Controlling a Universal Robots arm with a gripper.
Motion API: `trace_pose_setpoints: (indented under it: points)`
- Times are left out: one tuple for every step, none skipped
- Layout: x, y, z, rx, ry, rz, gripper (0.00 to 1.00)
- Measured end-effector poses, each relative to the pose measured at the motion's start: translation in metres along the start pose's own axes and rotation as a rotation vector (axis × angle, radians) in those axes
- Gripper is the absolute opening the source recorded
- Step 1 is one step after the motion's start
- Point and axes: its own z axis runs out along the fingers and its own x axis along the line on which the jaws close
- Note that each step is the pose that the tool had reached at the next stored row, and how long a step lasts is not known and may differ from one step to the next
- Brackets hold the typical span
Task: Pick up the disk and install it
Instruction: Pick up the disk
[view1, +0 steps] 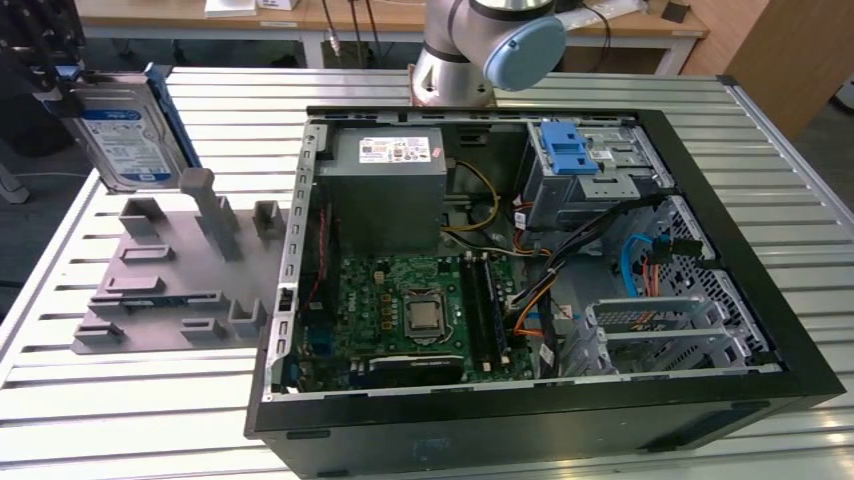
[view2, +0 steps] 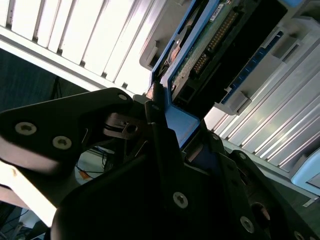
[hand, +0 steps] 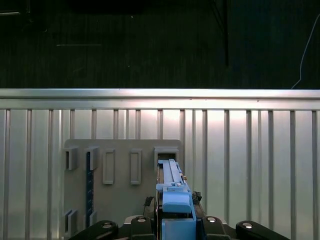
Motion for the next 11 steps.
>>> trace_pose_setpoints:
  points:
    - [0.0000,0.0000,-0.0005,0.0000,0.0000,0.000,0.36]
    - [0.0000,0.0000,-0.0011,0.0000,0.0000,0.000,0.36]
    - [0.0000,0.0000,-0.0016,0.0000,0.0000,0.000,0.36]
    - [0.0000,0.0000,-0.0022,0.0000,0.0000,0.000,0.36]
    - [0.0000,0.0000,-0.0028,0.0000,0.0000,0.000,0.36]
    - [0.0000,0.0001,-0.0034,0.0000,0.0000,0.000,0.36]
    - [0.0000,0.0001,-0.0039,0.0000,0.0000,0.000,0.36]
    - [0.0000,0.0001,-0.0045,0.0000,0.0000,0.000,0.36]
    - [0.0000,0.0001,-0.0050,-0.0001,0.0001,0.000,0.36]
    - [0.0000,0.0001,-0.0055,0.0000,0.0000,0.000,0.36]
    - [0.0000,0.0001,-0.0060,0.0000,0.0000,0.000,0.36]
